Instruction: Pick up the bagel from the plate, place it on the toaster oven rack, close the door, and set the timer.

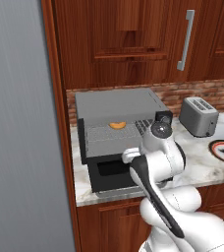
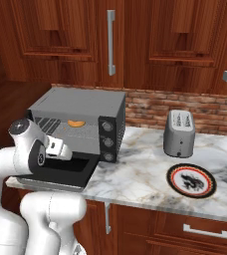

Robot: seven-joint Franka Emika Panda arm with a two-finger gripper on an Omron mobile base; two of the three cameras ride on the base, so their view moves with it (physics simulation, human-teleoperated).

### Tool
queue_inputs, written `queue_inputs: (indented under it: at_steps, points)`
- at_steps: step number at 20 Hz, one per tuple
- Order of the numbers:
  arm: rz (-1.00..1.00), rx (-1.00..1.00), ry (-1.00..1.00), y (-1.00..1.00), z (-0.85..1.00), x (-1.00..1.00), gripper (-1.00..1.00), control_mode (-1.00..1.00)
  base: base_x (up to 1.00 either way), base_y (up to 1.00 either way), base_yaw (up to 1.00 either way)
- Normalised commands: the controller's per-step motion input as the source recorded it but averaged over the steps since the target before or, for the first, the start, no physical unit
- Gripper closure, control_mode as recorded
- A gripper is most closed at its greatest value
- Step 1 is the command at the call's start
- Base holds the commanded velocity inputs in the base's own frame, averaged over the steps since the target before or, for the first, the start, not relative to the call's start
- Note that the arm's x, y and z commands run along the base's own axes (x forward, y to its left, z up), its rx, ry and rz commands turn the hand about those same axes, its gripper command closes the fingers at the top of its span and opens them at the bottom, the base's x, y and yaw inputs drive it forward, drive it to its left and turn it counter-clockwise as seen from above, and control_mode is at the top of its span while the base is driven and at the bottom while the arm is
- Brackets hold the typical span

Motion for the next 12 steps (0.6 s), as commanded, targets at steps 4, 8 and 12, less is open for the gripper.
queue_inputs:
  at_steps: [4,8,12]
  points:
    - [0.05,0.0,0.17,0.0,0.46,-1.0,-1.0,-1.0,0.0,0.0,0.0]
    - [0.06,-0.03,0.16,0.0,0.18,-0.9,-1.0,-1.0,0.0,0.0,0.0]
    - [0.01,0.0,0.1,-0.13,0.0,-0.36,-1.0,-1.0,0.0,0.0,0.0]
